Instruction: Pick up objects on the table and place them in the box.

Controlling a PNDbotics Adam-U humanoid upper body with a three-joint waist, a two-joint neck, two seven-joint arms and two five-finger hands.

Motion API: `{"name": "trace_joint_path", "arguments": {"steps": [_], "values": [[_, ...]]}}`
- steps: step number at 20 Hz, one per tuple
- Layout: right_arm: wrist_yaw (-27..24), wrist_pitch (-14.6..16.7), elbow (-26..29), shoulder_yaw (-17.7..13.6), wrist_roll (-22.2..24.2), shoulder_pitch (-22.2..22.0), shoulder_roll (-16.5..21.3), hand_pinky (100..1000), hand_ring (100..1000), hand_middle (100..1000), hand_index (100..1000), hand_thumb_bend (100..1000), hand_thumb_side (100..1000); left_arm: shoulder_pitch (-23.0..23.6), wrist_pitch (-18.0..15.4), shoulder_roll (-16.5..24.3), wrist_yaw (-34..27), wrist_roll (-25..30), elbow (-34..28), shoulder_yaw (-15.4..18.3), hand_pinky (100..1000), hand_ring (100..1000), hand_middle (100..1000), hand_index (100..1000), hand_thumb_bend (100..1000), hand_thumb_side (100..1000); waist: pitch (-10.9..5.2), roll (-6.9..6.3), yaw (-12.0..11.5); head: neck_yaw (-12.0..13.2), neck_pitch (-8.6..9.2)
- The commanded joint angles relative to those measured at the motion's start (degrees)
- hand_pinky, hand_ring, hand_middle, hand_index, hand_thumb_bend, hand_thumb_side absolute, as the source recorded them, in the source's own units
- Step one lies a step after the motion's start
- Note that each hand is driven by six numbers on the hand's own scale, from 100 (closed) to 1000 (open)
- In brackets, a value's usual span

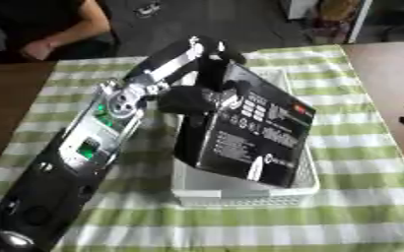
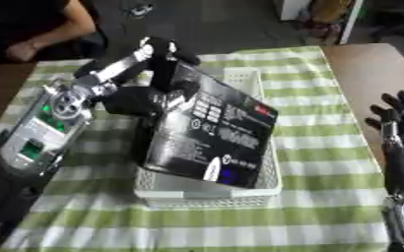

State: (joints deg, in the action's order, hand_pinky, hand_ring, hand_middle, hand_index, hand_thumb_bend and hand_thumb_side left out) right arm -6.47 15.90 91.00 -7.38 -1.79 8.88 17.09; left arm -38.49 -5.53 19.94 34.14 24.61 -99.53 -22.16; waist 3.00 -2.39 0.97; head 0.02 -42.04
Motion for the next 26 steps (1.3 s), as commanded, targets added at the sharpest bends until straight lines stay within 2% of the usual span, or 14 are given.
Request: {"name": "trace_joint_path", "arguments": {"steps": [1, 5, 14, 19, 22, 26], "values": [[-0.3, 0.1, 0.7, -0.2, 0.1, 0.3, 0.4, 784, 843, 888, 1000, 100, 600, -0.8, -6.9, 1.0, 9.8, 1.6, -1.7, 0.4, 893, 912, 935, 907, 880, 733, -0.84, 0.14, 0.0, 0.5, 0.12], [-0.3, 0.1, 0.7, -0.2, 0.1, 0.3, 0.4, 784, 843, 888, 1000, 100, 600, -0.3, -9.6, 1.0, 14.1, -0.1, -2.0, 0.8, 902, 918, 942, 909, 879, 745, -0.86, 0.13, 0.0, 0.5, 0.09], [-0.3, 0.1, 0.6, -0.2, 0.2, 0.3, 0.4, 784, 842, 887, 1000, 100, 600, -0.1, -9.6, 0.9, 15.2, -2.7, -2.2, 1.4, 909, 920, 950, 925, 833, 793, -0.88, 0.14, 0.0, 0.5, 0.07], [-0.3, 0.1, 0.6, -0.2, 0.2, 0.2, 0.3, 784, 842, 887, 1000, 100, 600, -0.2, -6.6, 0.3, 13.5, -12.0, -3.0, 5.4, 900, 918, 947, 924, 729, 778, -0.91, 0.23, -0.1, 0.3, 0.14], [-0.3, 0.1, 0.5, -0.3, 0.1, 0.1, 0.3, 784, 842, 887, 1000, 100, 599, -2.8, -5.8, 1.7, 11.5, -16.7, -2.3, 8.4, 888, 915, 945, 920, 703, 778, -1.04, 0.19, -0.1, 0.3, 0.02], [-0.3, 0.0, 0.4, -0.1, 0.3, 0.0, 0.3, 784, 842, 887, 1000, 100, 598, -10.8, -6.4, 4.6, 9.7, -19.8, 3.5, 10.5, 866, 907, 929, 914, 724, 766, -1.21, 0.02, 0.0, 0.5, 0.15]]}}
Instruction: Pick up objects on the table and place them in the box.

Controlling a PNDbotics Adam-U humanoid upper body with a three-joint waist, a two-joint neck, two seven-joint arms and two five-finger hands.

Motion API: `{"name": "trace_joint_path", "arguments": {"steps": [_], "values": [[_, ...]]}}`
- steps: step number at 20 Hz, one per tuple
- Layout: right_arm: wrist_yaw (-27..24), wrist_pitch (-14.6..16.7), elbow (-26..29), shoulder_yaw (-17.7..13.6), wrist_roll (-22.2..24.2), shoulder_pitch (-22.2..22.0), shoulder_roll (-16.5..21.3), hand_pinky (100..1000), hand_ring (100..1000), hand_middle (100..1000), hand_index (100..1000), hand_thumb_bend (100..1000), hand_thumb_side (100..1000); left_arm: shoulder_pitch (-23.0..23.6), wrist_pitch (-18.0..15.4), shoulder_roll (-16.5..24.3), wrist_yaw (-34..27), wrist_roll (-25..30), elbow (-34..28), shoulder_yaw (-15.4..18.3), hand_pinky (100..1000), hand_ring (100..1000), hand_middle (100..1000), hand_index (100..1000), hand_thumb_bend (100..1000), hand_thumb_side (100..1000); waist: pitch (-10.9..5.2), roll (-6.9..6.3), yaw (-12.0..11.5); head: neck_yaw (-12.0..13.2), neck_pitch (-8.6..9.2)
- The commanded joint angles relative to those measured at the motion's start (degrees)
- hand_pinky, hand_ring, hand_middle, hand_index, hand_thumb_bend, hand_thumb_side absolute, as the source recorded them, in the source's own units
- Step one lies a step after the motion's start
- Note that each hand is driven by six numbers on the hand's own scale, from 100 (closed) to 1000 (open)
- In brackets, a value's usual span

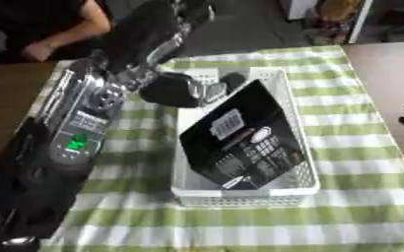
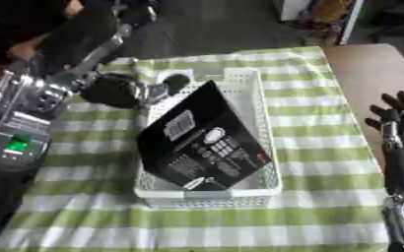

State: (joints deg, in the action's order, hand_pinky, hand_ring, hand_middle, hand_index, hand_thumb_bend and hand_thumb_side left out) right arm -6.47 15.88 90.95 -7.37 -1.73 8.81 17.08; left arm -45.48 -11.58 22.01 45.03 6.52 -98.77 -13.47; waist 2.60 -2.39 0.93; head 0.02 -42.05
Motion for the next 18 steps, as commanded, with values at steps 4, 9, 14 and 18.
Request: {"name": "trace_joint_path", "arguments": {"steps": [4, 9, 14, 18], "values": [[-0.4, 0.0, 0.5, -0.1, 0.4, 0.0, 0.3, 784, 842, 887, 1000, 100, 598, -11.4, -4.1, 4.0, 0.5, -2.2, 12.9, 2.7, 842, 892, 912, 915, 680, 743, -0.77, -0.06, 0.3, 0.6, 0.57], [-0.4, 0.0, 0.4, -0.1, 0.4, 0.0, 0.3, 784, 842, 885, 1000, 100, 596, -13.0, -6.3, 4.1, 1.7, -4.1, 16.0, 3.6, 833, 883, 909, 914, 643, 739, -0.56, -0.03, 0.2, 0.5, 0.53], [-0.4, 0.0, 0.5, -0.3, 0.3, 0.1, 0.3, 784, 842, 885, 1000, 100, 597, -7.0, -4.3, 6.8, -7.0, -6.0, 9.1, 6.9, 807, 865, 904, 904, 578, 734, -0.42, 0.04, 0.0, 0.0, 0.93], [-0.4, 0.1, 0.6, -0.5, 0.0, 0.2, 0.4, 784, 842, 885, 1000, 100, 597, 3.2, -2.2, 10.1, -20.6, -7.2, -3.8, 11.5, 780, 843, 887, 894, 489, 747, -0.07, 0.08, 0.0, -0.6, 1.25]]}}
